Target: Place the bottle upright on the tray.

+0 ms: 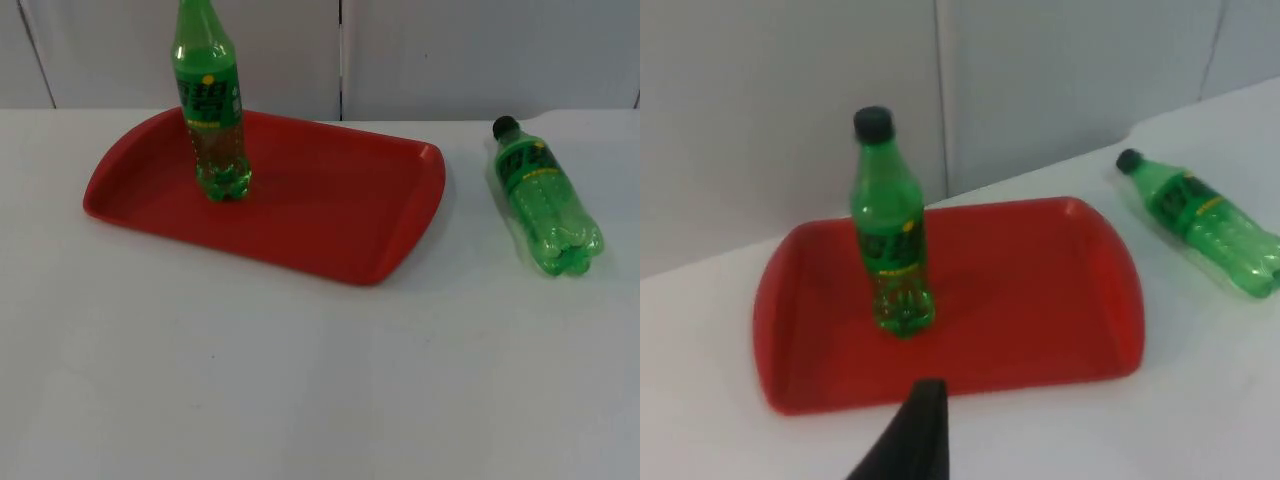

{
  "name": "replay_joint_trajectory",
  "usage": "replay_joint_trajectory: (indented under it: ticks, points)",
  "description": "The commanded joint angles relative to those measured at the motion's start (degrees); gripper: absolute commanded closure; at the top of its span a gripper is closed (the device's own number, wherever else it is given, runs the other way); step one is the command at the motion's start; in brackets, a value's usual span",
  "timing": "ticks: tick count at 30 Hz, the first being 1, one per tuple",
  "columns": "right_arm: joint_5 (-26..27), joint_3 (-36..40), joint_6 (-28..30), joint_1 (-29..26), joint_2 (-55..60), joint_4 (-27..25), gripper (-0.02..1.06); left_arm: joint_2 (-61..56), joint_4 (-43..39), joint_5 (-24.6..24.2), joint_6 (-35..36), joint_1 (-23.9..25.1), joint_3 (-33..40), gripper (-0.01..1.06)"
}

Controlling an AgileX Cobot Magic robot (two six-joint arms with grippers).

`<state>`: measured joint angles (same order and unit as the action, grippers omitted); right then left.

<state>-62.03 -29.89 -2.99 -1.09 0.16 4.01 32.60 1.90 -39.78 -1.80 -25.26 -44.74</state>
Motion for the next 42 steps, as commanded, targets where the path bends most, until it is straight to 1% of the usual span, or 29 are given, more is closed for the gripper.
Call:
replay_joint_trajectory:
  ticks: [1,11,21,25,29,31,40,42]
  points:
    - [0.28,0.35,0.25,-0.32,-0.16,-0.17,0.0,-1.16,1.57,-1.22,-1.09,-0.4,0.18,0.0]
    - [0.28,0.35,0.25,-0.32,-0.16,-0.17,0.0,-7.31,0.69,-7.44,-1.09,-0.4,0.27,0.0]
    - [0.28,0.35,0.25,-0.32,-0.16,-0.17,0.0,-14.95,-0.61,-12.08,-1.09,-0.4,0.27,0.0]
    - [0.28,0.35,0.25,-0.32,-0.16,-0.17,0.0,-17.65,-0.61,-13.09,-1.09,-0.4,1.8,0.0]
    - [0.28,0.35,0.25,-0.32,-0.16,-0.17,0.0,-21.89,-1.34,-14.78,-1.09,-0.4,5.7,0.0]
    - [0.28,0.35,0.25,-0.32,-0.16,-0.17,0.0,-23.03,-1.34,-15.27,-1.09,-0.4,6.46,0.0]
    - [0.28,0.35,0.25,-0.32,-0.16,-0.17,0.0,-32.6,-1.46,-16.02,-0.85,-0.4,10.66,0.0]
    - [0.28,0.35,0.25,-0.32,-0.16,-0.17,0.0,-32.6,-1.46,-16.63,-0.58,-0.4,11.33,0.0]
